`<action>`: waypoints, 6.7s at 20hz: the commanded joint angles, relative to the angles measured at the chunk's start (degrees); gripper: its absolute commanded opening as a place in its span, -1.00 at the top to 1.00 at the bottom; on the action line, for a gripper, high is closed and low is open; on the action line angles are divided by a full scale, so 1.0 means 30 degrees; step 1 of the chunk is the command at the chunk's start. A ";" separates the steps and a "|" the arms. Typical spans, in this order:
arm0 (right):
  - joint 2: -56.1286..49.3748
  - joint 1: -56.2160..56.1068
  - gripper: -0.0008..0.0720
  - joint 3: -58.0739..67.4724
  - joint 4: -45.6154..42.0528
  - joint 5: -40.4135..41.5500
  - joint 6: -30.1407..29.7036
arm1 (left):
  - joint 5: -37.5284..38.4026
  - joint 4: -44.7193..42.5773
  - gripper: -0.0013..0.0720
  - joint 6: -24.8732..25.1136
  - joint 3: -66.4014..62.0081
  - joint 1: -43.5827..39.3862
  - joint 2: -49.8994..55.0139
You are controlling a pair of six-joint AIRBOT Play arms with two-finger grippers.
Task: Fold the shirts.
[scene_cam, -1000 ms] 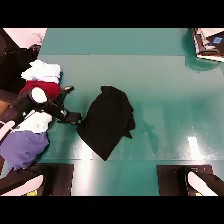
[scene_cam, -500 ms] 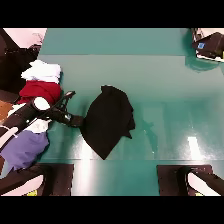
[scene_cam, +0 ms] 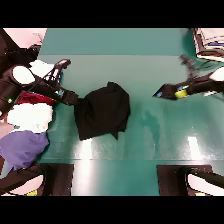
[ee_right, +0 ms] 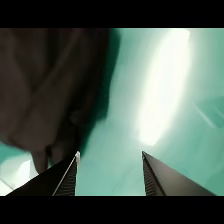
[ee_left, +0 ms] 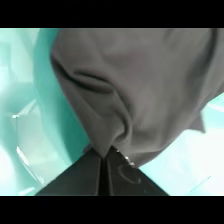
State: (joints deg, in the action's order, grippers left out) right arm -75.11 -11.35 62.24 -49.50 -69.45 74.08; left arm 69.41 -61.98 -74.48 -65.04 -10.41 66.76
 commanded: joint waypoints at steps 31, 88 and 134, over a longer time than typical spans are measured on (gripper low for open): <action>0.4299 -0.0466 0.95 1.3027 -0.7533 -0.2091 0.1654 | 0.1982 0.2506 0.90 -0.0226 -1.3260 0.1020 -0.3140; -0.4991 -0.1377 0.95 1.1963 -0.2404 0.0036 0.0874 | -1.0586 1.0040 -0.87 0.0619 0.7628 -0.2200 0.2280; 0.9814 0.0882 0.95 1.3821 -0.2521 0.4342 -0.0714 | -0.2455 0.7468 0.90 0.0495 -1.7347 0.3096 -0.7133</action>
State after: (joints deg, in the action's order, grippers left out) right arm -43.57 -8.73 100.31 -57.17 -52.80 72.05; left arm 57.28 -37.34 -70.83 -117.03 -1.17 45.78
